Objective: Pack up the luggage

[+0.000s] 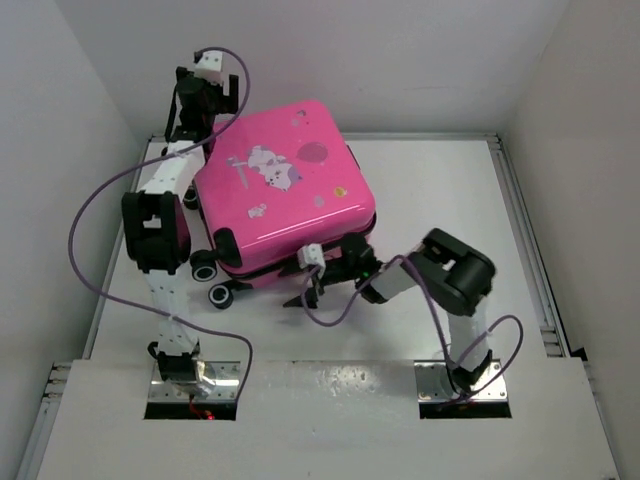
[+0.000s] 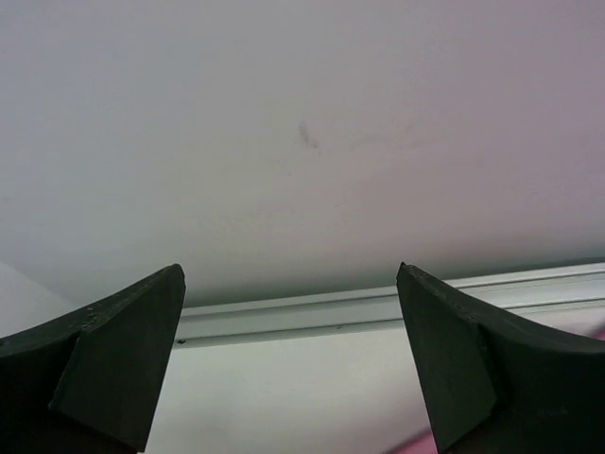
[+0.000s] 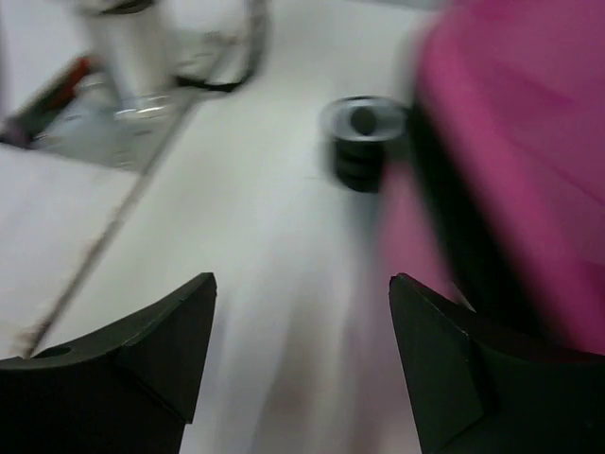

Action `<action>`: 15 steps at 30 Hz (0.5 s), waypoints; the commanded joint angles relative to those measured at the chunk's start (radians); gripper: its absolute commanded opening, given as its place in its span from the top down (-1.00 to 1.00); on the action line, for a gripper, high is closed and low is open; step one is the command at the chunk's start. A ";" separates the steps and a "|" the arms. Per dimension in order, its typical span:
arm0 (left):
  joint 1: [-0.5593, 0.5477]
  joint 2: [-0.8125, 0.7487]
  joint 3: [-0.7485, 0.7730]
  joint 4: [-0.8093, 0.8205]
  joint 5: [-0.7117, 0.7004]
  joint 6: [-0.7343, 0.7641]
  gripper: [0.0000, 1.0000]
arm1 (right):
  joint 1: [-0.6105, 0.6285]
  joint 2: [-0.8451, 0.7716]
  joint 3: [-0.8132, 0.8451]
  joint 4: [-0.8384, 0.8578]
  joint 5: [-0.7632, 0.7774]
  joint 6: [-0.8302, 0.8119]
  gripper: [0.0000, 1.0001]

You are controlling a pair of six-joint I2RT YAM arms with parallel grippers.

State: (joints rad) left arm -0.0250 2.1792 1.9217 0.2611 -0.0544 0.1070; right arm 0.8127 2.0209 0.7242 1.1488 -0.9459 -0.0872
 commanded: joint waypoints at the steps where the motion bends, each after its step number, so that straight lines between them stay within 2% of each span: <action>1: 0.008 -0.269 -0.065 0.004 0.051 -0.104 -0.99 | -0.164 -0.222 -0.058 0.406 0.288 -0.037 -0.48; 3: 0.039 -0.347 -0.131 -0.005 0.085 -0.150 -0.99 | -0.200 -0.356 -0.135 0.352 0.321 -0.025 -0.48; 4: 0.066 -0.425 -0.186 -0.029 0.108 -0.165 -0.99 | -0.210 -0.390 -0.152 0.271 0.335 -0.011 -0.46; 6: 0.098 -0.505 -0.258 -0.107 0.137 -0.193 -0.93 | -0.246 -0.518 -0.219 0.229 0.358 -0.003 -0.46; 7: 0.131 -0.547 -0.332 -0.143 0.151 -0.202 -0.90 | -0.256 -0.551 -0.235 0.153 0.363 0.004 -0.46; 8: 0.146 -0.635 -0.369 -0.182 0.171 -0.202 -0.78 | -0.263 -0.650 -0.262 0.122 0.399 0.001 -0.46; 10: 0.198 -0.735 -0.490 -0.282 0.194 -0.202 -0.69 | -0.303 -0.715 -0.275 -0.071 0.444 0.015 -0.46; 11: 0.217 -0.784 -0.528 -0.307 0.206 -0.202 -0.61 | -0.319 -0.764 -0.269 -0.177 0.522 0.018 -0.46; 13: 0.252 -0.910 -0.578 -0.420 0.247 -0.137 -0.56 | -0.374 -0.807 -0.240 -0.266 0.620 0.064 -0.46; 14: 0.301 -0.939 -0.592 -0.471 0.398 -0.080 -0.53 | -0.395 -0.811 -0.211 -0.400 0.643 0.119 -0.46; 15: 0.331 -0.966 -0.601 -0.535 0.521 -0.003 -0.55 | -0.458 -0.804 -0.181 -0.437 0.654 0.135 -0.50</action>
State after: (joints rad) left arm 0.2527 1.2766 1.3563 -0.0540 0.1829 -0.0231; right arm 0.4419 1.2118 0.4808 0.9882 -0.4515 -0.0422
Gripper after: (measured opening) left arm 0.774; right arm 0.737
